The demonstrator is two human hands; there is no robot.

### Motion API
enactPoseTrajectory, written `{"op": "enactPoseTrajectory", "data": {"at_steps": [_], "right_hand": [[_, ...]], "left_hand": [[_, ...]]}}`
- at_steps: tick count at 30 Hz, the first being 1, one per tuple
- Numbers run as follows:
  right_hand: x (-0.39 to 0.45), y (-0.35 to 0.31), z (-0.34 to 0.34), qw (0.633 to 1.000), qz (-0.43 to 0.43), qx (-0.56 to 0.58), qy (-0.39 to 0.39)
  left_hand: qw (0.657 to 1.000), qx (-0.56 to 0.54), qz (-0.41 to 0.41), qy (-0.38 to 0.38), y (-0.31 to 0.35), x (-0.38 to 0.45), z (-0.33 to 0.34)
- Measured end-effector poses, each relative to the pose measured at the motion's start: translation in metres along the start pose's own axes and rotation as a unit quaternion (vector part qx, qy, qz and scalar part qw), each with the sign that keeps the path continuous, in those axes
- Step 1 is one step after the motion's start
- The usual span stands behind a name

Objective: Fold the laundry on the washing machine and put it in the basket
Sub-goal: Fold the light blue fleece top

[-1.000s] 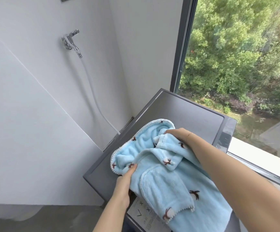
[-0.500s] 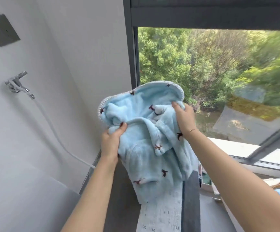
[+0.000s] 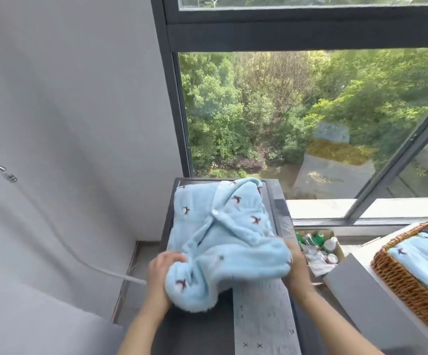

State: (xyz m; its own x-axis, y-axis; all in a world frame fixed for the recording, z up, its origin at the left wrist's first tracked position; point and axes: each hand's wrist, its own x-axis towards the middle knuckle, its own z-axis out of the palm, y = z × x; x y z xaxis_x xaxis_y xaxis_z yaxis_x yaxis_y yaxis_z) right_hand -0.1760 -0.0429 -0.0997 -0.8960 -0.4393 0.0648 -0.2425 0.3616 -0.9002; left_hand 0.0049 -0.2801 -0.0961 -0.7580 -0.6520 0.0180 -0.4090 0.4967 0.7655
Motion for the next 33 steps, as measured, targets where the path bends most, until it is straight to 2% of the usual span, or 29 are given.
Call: {"op": "enactPoseTrajectory", "data": {"at_steps": [3,5,7,9,11,12,13,15,17,19,21,22,24,26,29,31,33], "right_hand": [[-0.041,0.043,0.000,0.997,0.045,-0.044,-0.049],[-0.048,0.049,-0.005,0.995,0.082,0.018,-0.052],[-0.049,0.047,-0.007,0.987,0.128,0.094,-0.020],[-0.050,0.039,-0.009,0.975,0.169,0.139,0.030],[-0.049,0.029,-0.012,0.972,0.181,0.135,0.072],[-0.048,0.023,-0.013,0.977,0.160,0.110,0.084],[-0.048,0.017,-0.013,0.985,0.129,0.074,0.086],[-0.046,0.005,-0.013,0.997,0.050,-0.017,0.057],[-0.042,-0.003,-0.008,0.992,-0.008,-0.123,0.004],[-0.039,-0.007,-0.003,0.969,0.005,-0.229,-0.092],[-0.035,-0.009,-0.001,0.941,0.080,-0.279,-0.176],[-0.033,-0.008,-0.001,0.932,0.109,-0.285,-0.194],[-0.022,-0.010,-0.004,0.926,0.137,-0.281,-0.213],[-0.008,-0.019,-0.012,0.937,0.153,-0.211,-0.234],[0.012,-0.053,-0.028,0.959,0.188,0.091,-0.191],[0.027,-0.073,-0.040,0.950,0.152,0.234,-0.140],[0.042,-0.082,-0.045,0.933,0.109,0.327,-0.106]], "left_hand": [[0.999,-0.040,0.013,-0.015,-0.045,-0.031,0.011],[0.995,-0.094,0.003,-0.039,-0.044,-0.029,0.005],[0.981,-0.184,-0.043,-0.051,-0.036,-0.023,-0.002],[0.966,-0.235,-0.112,-0.005,-0.022,-0.020,-0.008],[0.971,-0.185,-0.142,0.053,-0.009,-0.023,-0.015],[0.981,-0.115,-0.149,0.051,-0.004,-0.024,-0.020],[0.987,-0.035,-0.158,0.018,-0.002,-0.026,-0.022],[0.973,0.062,-0.203,-0.092,-0.001,-0.030,-0.022],[0.957,0.073,-0.236,-0.155,0.002,-0.036,-0.017],[0.955,0.096,-0.223,-0.171,0.005,-0.040,-0.014],[0.958,0.084,-0.222,-0.162,0.004,-0.039,-0.012],[0.959,0.052,-0.235,-0.148,0.005,-0.037,-0.012],[0.950,-0.085,-0.279,-0.109,0.017,-0.031,-0.020],[0.917,-0.236,-0.315,-0.063,0.030,-0.018,-0.031],[0.873,-0.401,-0.275,-0.041,0.058,0.004,-0.057],[0.875,-0.429,-0.221,-0.035,0.074,0.019,-0.069],[0.878,-0.450,-0.162,-0.026,0.085,0.033,-0.074]]}}
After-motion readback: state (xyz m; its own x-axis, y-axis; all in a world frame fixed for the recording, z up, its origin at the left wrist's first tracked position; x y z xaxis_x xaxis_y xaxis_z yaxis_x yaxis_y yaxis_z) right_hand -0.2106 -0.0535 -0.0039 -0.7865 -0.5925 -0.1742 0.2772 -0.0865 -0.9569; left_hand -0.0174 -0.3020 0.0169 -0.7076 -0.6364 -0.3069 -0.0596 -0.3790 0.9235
